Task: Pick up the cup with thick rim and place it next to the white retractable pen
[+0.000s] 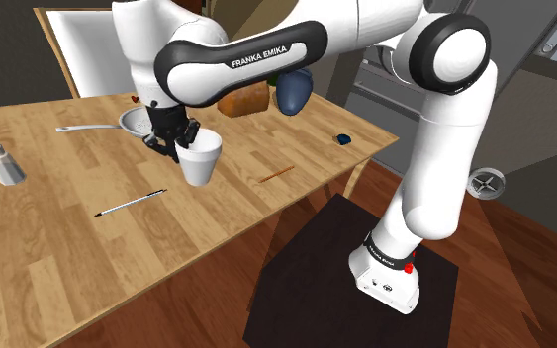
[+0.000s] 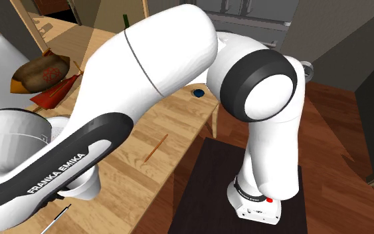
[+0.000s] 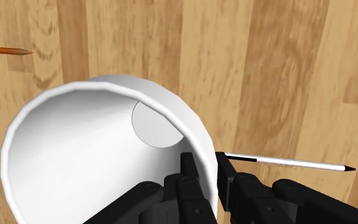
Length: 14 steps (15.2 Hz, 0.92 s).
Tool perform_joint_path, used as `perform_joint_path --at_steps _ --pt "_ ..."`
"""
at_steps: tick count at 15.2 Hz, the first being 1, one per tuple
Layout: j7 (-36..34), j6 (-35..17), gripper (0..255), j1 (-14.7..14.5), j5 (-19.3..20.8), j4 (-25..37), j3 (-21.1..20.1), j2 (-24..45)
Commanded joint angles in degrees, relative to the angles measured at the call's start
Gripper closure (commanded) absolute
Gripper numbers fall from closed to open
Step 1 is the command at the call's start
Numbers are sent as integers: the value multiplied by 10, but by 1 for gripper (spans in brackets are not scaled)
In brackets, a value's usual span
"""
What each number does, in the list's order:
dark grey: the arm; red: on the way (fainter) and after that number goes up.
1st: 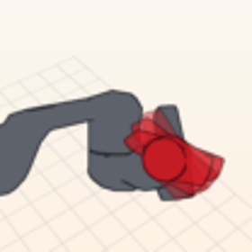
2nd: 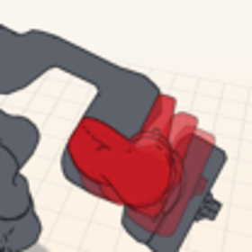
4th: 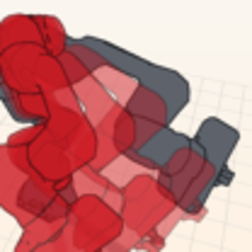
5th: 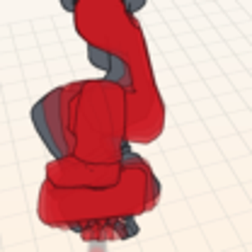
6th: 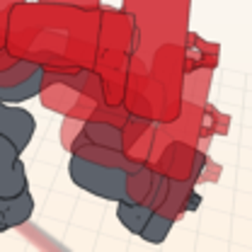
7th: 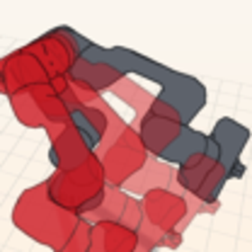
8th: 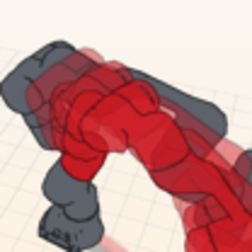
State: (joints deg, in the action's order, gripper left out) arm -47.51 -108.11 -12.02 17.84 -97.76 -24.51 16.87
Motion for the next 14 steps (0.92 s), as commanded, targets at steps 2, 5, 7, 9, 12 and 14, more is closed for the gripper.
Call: perform_joint_path --at_steps 2,5,7,9,12,14 --pt "-6 -21 255 0 4 -17 1 4" --pt "-12 -40 255 0 9 -30 3 12" --pt "-16 -53 255 -1 13 -38 4 18" --pt "-20 -65 255 -1 18 -45 6 24" --pt "-21 -67 255 -1 18 -46 6 25" --pt "-21 -67 255 -1 18 -46 6 25"
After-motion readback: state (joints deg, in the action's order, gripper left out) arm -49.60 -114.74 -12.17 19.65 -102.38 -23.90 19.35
